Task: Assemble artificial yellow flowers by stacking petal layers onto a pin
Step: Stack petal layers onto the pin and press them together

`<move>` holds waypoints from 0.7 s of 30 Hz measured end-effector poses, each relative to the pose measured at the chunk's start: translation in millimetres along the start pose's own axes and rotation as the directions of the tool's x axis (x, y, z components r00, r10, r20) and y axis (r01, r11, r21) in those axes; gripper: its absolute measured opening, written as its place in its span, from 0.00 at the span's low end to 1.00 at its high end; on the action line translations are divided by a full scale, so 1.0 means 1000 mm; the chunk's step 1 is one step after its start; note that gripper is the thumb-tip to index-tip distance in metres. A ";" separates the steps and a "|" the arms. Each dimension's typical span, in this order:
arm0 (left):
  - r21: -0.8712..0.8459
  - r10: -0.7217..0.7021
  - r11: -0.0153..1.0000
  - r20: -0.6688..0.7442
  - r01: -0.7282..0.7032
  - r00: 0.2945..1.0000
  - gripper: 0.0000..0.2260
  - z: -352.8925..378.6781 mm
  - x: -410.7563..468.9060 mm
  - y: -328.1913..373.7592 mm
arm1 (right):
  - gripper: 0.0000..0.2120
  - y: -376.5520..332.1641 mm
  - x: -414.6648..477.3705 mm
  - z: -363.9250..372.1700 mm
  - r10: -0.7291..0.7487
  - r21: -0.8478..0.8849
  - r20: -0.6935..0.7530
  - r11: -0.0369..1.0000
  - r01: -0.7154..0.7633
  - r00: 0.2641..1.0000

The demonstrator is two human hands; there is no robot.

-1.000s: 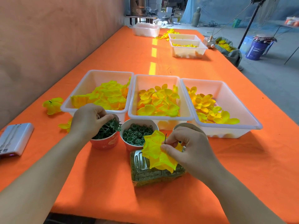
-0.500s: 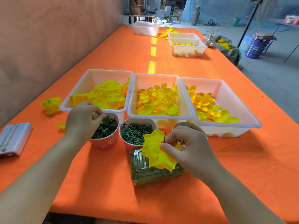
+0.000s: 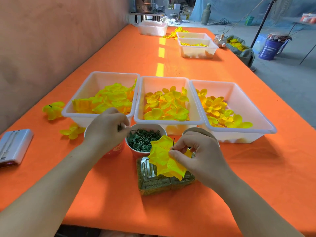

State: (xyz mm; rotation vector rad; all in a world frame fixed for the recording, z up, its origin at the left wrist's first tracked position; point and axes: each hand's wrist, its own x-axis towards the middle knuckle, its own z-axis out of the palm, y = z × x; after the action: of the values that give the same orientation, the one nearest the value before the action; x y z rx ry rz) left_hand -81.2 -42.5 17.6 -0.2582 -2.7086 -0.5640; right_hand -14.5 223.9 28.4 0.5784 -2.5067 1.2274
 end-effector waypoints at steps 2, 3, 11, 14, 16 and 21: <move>0.109 -0.009 0.994 0.162 -0.008 0.987 0.09 0.010 0.002 0.010 | 0.13 0.000 0.000 0.000 -0.003 0.003 0.000 1.000 0.003 1.000; 0.155 -0.023 0.988 0.213 -0.011 0.977 0.11 0.015 0.003 0.013 | 0.13 0.000 0.000 0.000 -0.007 0.006 0.002 1.000 0.007 1.000; 0.148 0.024 0.988 0.186 -0.052 0.982 0.03 0.022 0.014 0.022 | 0.13 0.004 -0.001 0.001 -0.030 -0.012 -0.014 0.999 0.030 0.999; 0.103 0.065 0.992 0.087 -0.074 0.994 0.03 0.019 0.011 0.022 | 0.14 0.003 0.000 0.001 -0.034 -0.009 -0.016 0.999 0.033 0.999; -0.011 0.054 0.998 -0.001 -0.054 0.999 0.04 0.011 0.012 0.019 | 0.15 0.003 0.001 0.001 -0.037 -0.012 -0.013 0.999 0.037 0.999; -0.123 -0.071 0.991 -0.114 0.057 0.991 0.06 -0.012 0.018 -0.003 | 0.16 0.003 0.001 0.001 -0.035 0.001 -0.016 0.999 0.036 0.999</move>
State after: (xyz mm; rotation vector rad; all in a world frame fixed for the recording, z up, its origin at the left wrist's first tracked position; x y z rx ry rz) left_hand -94.3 -48.1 34.0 -0.1633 -2.5799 -0.7380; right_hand -16.8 224.4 26.4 0.6078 -2.4717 1.2156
